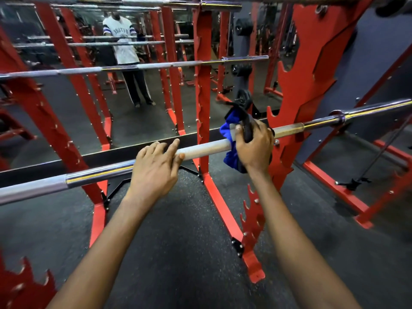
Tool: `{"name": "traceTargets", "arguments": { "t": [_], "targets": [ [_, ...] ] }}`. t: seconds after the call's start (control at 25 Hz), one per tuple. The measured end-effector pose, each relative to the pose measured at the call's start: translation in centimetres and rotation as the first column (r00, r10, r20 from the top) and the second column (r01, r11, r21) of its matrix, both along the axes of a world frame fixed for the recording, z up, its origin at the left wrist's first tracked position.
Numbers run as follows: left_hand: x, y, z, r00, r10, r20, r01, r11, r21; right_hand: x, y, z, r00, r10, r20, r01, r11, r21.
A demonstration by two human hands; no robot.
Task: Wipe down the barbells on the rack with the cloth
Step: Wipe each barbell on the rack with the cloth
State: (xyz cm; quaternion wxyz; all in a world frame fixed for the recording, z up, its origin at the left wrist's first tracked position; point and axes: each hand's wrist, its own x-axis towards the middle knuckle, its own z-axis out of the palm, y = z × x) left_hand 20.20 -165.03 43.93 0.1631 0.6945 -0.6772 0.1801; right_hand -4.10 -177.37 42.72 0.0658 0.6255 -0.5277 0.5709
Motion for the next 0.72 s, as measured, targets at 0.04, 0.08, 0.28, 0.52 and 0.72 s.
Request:
{"name": "traceTargets", "arguments": {
  "t": [0.04, 0.08, 0.28, 0.52, 0.72],
  "targets": [
    [0.6, 0.4, -0.1, 0.999, 0.034, -0.009, -0.034, 0.999, -0.016, 0.3, 0.1, 0.1, 0.999, -0.012, 0.032, 0.012, 1.0, 0.008],
    [1.0, 0.6, -0.2, 0.997, 0.076, -0.021, -0.076, 0.996, -0.034, 1.1, 0.6, 0.0, 0.999, -0.017, 0.035, 0.017, 1.0, 0.006],
    [0.3, 0.9, -0.2, 0.988, 0.149, -0.048, -0.152, 0.987, -0.052, 6.5, 4.8, -1.4, 0.968, 0.2, -0.151, -0.211, 0.975, -0.062],
    [3.2, 2.7, -0.9, 0.979, 0.179, -0.1, -0.185, 0.981, -0.052, 1.7, 0.8, -0.8, 1.0, 0.017, -0.009, -0.018, 0.996, -0.09],
    [3.4, 2.7, -1.0, 0.982, 0.17, -0.078, -0.177, 0.98, -0.09, 6.5, 3.8, -1.8, 0.995, 0.098, 0.033, -0.095, 0.992, -0.082]
  ]
}}
